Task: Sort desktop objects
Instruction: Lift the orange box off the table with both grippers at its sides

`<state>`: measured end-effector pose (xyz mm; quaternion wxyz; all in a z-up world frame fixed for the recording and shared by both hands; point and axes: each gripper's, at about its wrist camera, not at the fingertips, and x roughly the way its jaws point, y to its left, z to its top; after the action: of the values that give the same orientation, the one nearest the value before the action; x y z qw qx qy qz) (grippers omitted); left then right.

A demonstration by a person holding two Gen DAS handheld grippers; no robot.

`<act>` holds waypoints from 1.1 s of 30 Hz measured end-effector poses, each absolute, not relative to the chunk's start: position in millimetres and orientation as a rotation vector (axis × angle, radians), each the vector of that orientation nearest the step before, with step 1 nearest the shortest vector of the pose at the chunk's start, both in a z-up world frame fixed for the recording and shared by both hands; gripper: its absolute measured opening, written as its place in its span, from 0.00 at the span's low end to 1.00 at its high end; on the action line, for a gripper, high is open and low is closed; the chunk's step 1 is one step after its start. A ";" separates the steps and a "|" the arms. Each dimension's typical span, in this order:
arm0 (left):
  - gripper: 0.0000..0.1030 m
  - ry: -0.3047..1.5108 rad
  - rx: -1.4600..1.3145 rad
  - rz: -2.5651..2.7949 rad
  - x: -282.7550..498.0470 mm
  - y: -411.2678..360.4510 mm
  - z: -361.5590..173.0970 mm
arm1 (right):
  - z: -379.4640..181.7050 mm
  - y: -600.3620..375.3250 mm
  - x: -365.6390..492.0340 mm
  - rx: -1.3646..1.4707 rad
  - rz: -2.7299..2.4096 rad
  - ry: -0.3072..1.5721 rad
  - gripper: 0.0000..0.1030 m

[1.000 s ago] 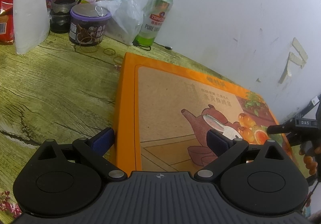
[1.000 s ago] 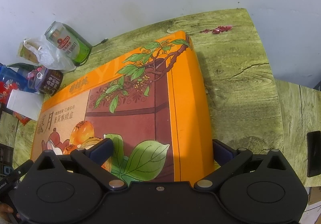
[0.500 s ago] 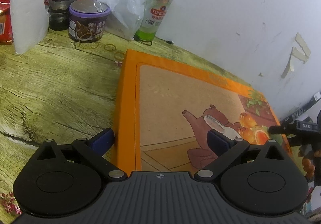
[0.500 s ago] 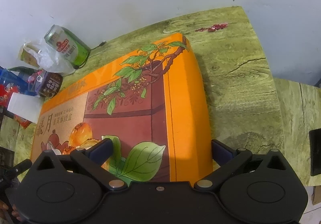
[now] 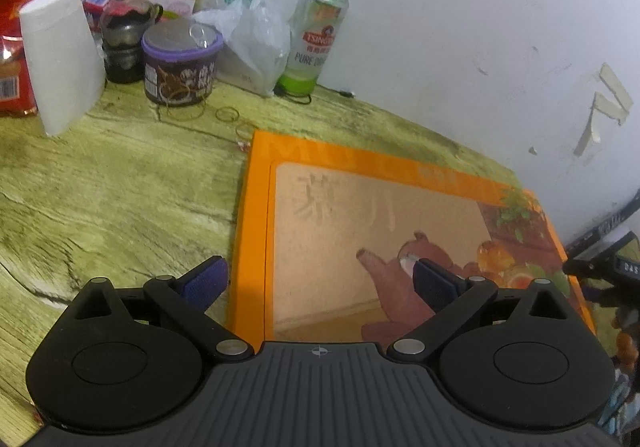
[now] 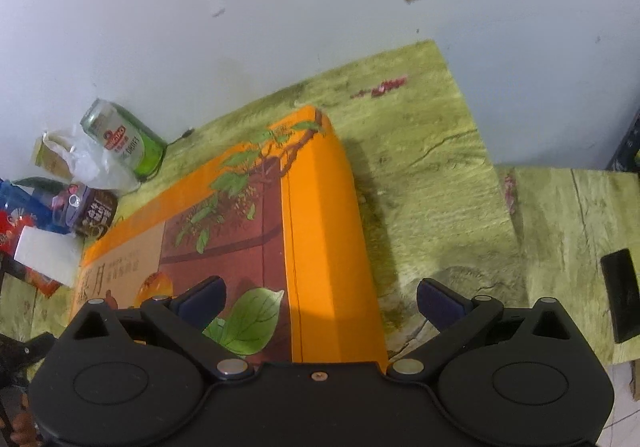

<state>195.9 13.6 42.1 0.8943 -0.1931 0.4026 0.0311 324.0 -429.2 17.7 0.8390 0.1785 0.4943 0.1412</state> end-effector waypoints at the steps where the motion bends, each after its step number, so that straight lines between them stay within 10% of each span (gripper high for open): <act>1: 0.97 0.838 -0.393 0.073 198.3 13.3 45.1 | 20.2 -428.2 323.9 0.368 0.288 1.040 1.00; 33: 0.98 0.864 -0.326 0.177 221.2 15.7 80.3 | 76.3 -388.8 343.1 0.166 0.295 0.998 1.00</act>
<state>221.2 15.7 80.3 0.8916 -0.1572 0.4161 0.0851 343.1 -388.8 76.3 0.8645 0.0791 0.4761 0.1406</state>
